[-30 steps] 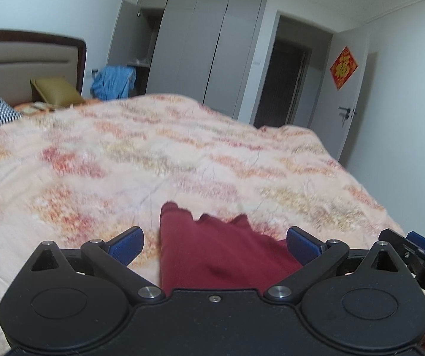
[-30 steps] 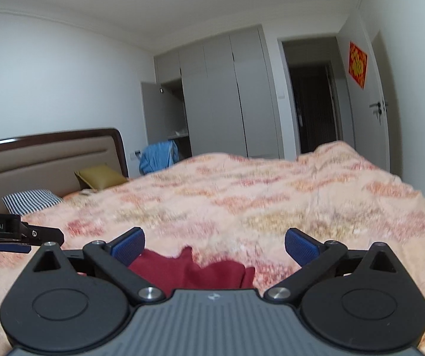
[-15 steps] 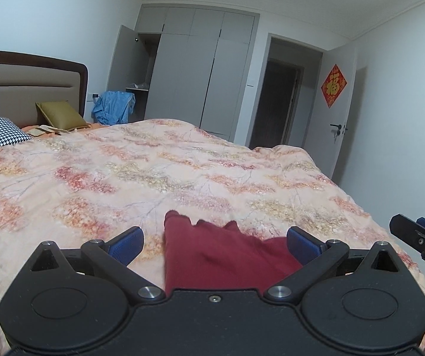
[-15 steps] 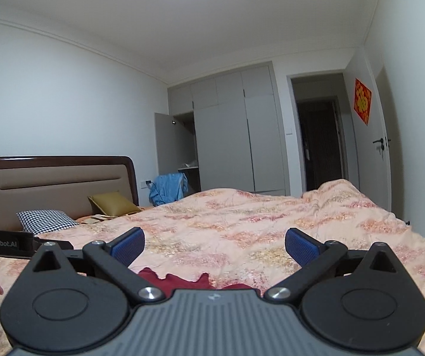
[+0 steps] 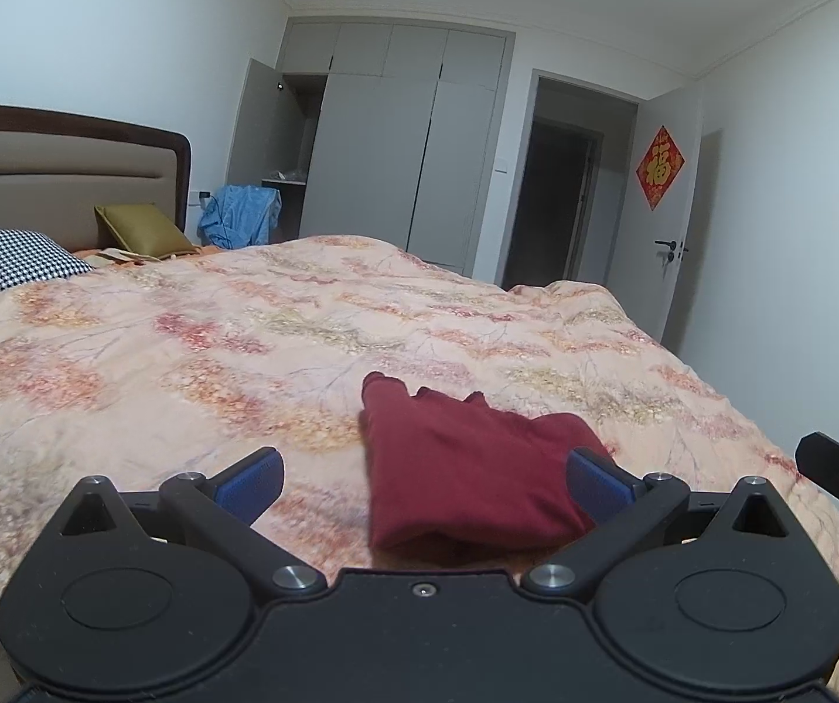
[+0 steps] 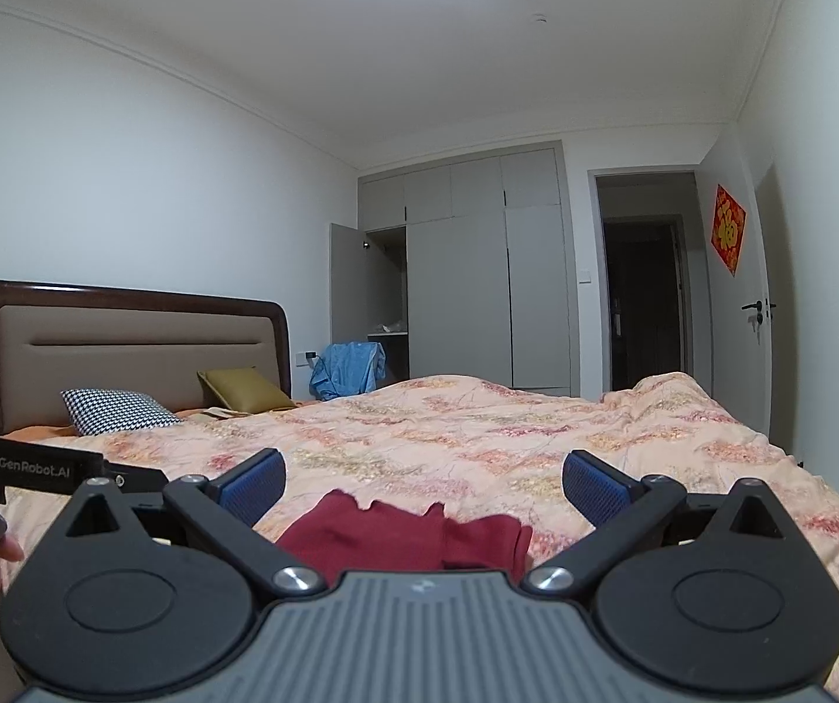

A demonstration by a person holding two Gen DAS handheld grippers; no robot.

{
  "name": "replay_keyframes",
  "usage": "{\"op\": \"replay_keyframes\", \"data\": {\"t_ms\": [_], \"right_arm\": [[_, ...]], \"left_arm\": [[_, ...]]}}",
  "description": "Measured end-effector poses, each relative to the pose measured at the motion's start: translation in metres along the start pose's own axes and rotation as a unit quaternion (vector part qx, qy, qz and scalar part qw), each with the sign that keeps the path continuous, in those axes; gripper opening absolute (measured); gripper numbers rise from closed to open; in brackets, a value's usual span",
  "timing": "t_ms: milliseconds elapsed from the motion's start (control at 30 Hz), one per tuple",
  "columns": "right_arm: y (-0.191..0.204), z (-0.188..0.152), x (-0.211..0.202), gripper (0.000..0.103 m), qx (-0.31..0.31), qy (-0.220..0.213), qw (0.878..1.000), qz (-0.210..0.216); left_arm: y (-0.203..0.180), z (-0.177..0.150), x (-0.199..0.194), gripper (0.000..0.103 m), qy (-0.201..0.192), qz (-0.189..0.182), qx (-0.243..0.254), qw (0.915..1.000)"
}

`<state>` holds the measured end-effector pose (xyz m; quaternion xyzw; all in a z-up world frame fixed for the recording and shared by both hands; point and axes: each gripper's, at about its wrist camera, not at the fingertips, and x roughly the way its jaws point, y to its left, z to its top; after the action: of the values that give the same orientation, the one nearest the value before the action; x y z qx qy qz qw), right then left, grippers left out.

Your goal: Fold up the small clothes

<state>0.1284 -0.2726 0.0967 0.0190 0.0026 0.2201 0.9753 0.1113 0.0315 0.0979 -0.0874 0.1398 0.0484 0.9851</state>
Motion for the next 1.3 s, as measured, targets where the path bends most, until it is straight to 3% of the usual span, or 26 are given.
{"op": "replay_keyframes", "data": {"t_ms": [300, 833, 1067, 1300], "right_arm": [[0.010, -0.023, -0.031, 0.103, 0.024, 0.017, 0.999, -0.013], [0.001, -0.083, -0.037, 0.103, 0.016, 0.066, 0.995, -0.079], [-0.002, -0.107, -0.034, 0.103, 0.018, 0.093, 0.992, -0.085], [-0.002, -0.111, -0.030, 0.103, 0.017, 0.100, 0.992, -0.080]], "left_arm": [[0.004, -0.032, -0.022, 0.102, 0.018, 0.004, 0.021, 0.9996], [-0.006, -0.093, 0.001, 0.102, 0.043, 0.004, 0.046, 0.9980], [-0.003, -0.103, 0.008, 0.102, 0.054, 0.013, 0.038, 0.9977], [-0.002, -0.105, 0.012, 0.102, 0.064, 0.014, 0.038, 0.9971]]}}
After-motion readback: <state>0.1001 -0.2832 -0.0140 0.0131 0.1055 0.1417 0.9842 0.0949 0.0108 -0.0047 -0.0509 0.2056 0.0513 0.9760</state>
